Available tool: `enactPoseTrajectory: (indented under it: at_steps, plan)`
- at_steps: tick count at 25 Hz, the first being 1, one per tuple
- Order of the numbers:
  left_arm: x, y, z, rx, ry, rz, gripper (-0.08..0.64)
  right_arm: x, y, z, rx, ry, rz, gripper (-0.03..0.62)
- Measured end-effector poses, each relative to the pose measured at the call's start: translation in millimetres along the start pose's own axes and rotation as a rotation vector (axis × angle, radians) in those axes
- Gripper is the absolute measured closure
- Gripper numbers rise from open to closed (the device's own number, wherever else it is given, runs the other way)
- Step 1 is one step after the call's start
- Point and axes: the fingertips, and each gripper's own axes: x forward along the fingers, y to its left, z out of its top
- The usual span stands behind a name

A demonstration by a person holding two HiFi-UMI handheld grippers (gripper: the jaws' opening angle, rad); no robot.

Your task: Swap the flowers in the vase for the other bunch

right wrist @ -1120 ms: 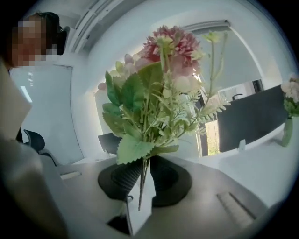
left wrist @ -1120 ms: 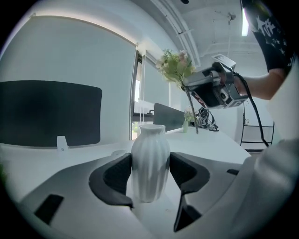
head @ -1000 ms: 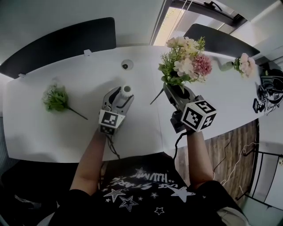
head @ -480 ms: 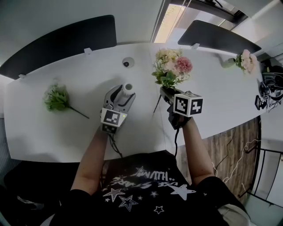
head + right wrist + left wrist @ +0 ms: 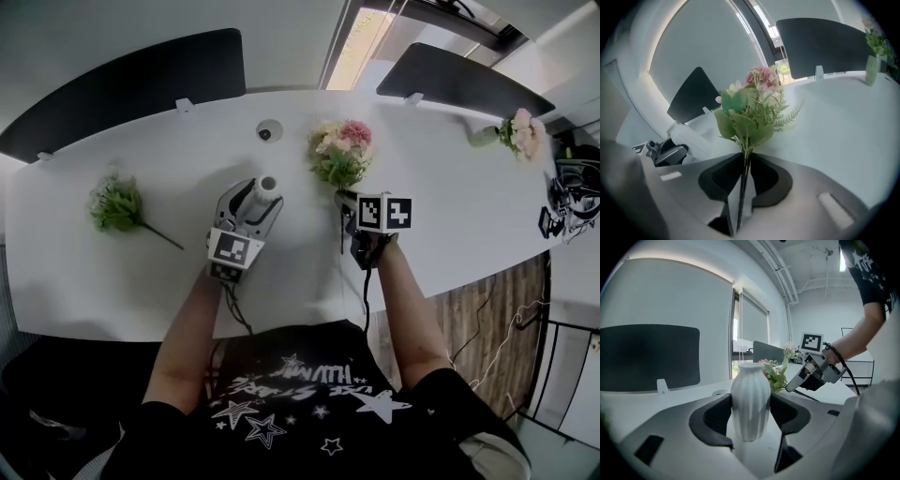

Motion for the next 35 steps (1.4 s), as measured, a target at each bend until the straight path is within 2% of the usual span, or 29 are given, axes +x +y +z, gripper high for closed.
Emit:
enactPoseTrajectory:
  at_steps: [5, 7, 9, 12, 14, 16, 19, 22, 24, 26, 27, 31, 35]
  plan:
    - [1.1, 2.5, -5.4, 0.035, 0.033, 0.046, 0.296, 8.3, -0.9, -0.2, 0.012, -0.014, 0.029, 0.515]
    - [-2.2, 1.6, -2.7, 0.039, 0.048, 0.064, 0.296, 10.6, 0.8, -1.8, 0.013, -0.014, 0.054, 0.453]
    - [-4.8, 0.6, -1.2, 0.045, 0.055, 0.090, 0.296, 9.4, 1.0, -3.6, 0.016, -0.012, 0.078, 0.429]
    - [-8.8, 5.0, 0.7, 0.017, 0.051, 0.143, 0.295, 4.5, -0.3, -3.0, 0.010, -0.020, 0.093, 0.382]
    - [-15.8, 11.7, 1.7, -0.001, 0.056, 0.208, 0.283, -1.7, -0.3, -3.6, -0.005, -0.028, 0.106, 0.355]
    - [-25.3, 11.2, 8.4, -0.014, 0.055, 0.263, 0.281, -12.2, -1.7, -3.5, -0.017, -0.043, 0.120, 0.350]
    - [-41.6, 2.2, 17.2, -0.068, 0.006, 0.330, 0.281, -31.9, -5.8, 1.3, -0.023, -0.085, 0.134, 0.350]
    - [-61.0, -14.0, 22.0, -0.141, -0.031, 0.383, 0.282, -50.3, -8.0, 5.6, -0.058, -0.133, 0.145, 0.364]
    - [-73.1, -28.3, 27.5, -0.191, -0.054, 0.397, 0.306, -61.4, -4.8, 5.5, -0.087, -0.156, 0.176, 0.417]
    - [-85.8, -40.3, 31.0, -0.201, -0.057, 0.431, 0.479, -74.2, 5.3, 5.9, -0.115, -0.189, 0.237, 0.548]
    - [-92.4, -45.0, 31.7, -0.196, -0.060, 0.453, 0.533, -80.9, 12.6, 6.3, -0.128, -0.207, 0.273, 0.576]
    - [-117.2, -62.7, 29.8, -0.190, -0.092, 0.517, 0.552, -99.8, 46.6, -3.7, -0.195, -0.208, 0.431, 0.589]
    - [-142.5, -78.3, 25.5, -0.168, -0.065, 0.586, 0.554, -107.6, 79.7, -22.5, -0.282, -0.166, 0.551, 0.589]
